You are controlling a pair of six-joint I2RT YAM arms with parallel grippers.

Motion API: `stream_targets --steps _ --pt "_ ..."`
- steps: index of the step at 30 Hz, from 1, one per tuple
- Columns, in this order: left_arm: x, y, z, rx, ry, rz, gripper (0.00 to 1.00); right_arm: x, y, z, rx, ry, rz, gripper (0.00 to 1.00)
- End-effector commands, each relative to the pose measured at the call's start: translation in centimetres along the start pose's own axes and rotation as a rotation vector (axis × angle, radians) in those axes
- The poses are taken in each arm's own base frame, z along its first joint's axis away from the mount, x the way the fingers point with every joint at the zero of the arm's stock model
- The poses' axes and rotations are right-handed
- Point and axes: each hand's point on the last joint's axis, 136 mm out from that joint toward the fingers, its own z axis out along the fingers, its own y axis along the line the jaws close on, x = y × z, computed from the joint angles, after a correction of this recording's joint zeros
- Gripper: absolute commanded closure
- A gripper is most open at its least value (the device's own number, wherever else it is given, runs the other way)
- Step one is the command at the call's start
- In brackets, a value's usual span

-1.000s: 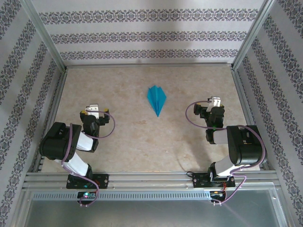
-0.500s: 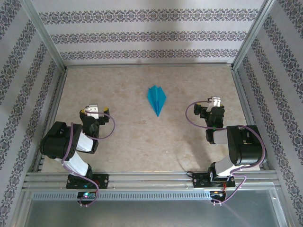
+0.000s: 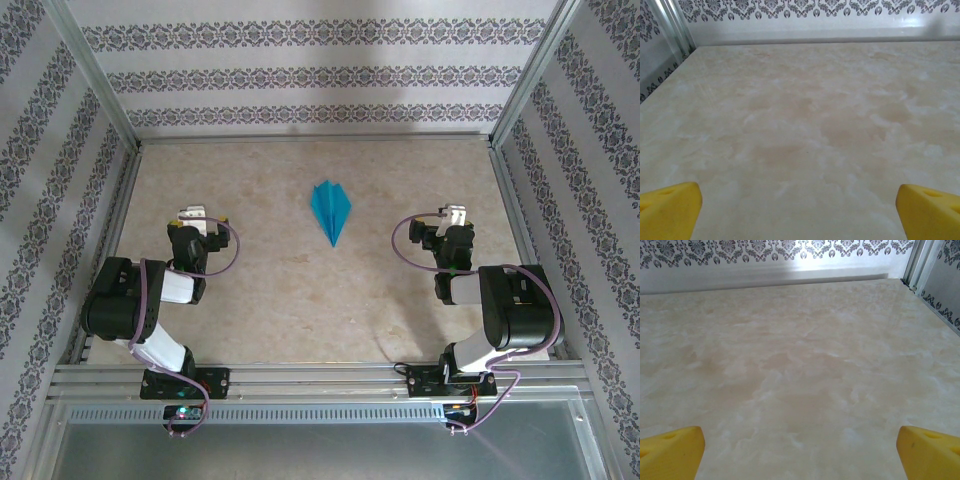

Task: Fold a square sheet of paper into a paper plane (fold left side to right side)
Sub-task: Reset both arms

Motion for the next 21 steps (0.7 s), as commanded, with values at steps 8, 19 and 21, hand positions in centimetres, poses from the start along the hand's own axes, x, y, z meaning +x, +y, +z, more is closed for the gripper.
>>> stream_targets --steps 8,19,21 --pt "0.11 -0.14 -0.01 0.021 0.016 -0.005 0.0 -0.76 0.34 0.03 0.006 -0.024 -0.018 0.02" --pt "0.03 -0.14 0.01 0.02 0.012 -0.006 0.0 -0.4 0.59 -0.02 0.024 -0.012 -0.046 0.02" --pt "0.03 -0.15 0.0 0.021 0.012 -0.007 0.0 -0.44 0.56 -0.02 0.024 -0.013 -0.046 0.02"
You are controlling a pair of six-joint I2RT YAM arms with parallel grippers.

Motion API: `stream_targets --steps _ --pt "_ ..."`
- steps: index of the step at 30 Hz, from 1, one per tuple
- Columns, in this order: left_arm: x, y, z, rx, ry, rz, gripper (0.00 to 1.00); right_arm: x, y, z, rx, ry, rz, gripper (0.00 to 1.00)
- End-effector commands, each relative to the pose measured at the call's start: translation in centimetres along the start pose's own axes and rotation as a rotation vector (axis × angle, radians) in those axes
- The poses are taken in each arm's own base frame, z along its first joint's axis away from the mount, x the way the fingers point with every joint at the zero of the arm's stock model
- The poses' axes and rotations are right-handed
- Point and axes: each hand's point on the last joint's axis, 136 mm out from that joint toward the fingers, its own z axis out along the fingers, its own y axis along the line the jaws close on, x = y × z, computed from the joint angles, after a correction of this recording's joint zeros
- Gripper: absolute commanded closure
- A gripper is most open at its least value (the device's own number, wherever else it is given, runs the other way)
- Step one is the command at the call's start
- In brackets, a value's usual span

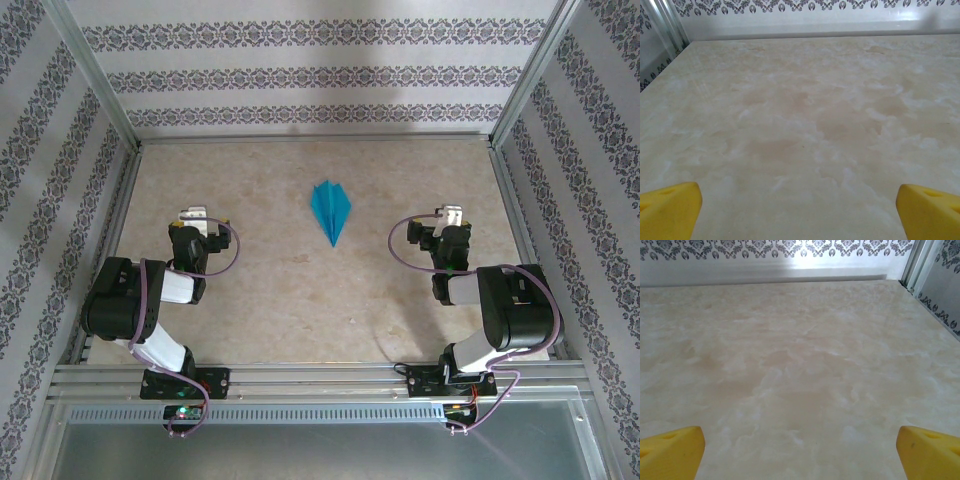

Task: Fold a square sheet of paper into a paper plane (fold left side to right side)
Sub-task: Reset both arms

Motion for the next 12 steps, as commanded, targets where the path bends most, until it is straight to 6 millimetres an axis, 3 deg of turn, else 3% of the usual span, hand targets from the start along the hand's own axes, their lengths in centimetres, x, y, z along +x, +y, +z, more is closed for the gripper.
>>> stream_targets --steps 1,12 --pt "-0.22 0.17 0.0 0.002 0.002 -0.008 0.0 -0.65 0.13 0.03 0.006 -0.019 -0.011 0.02" --pt "-0.23 0.18 0.0 0.002 0.002 -0.008 0.0 -0.51 0.14 0.05 0.006 -0.014 -0.013 0.02"
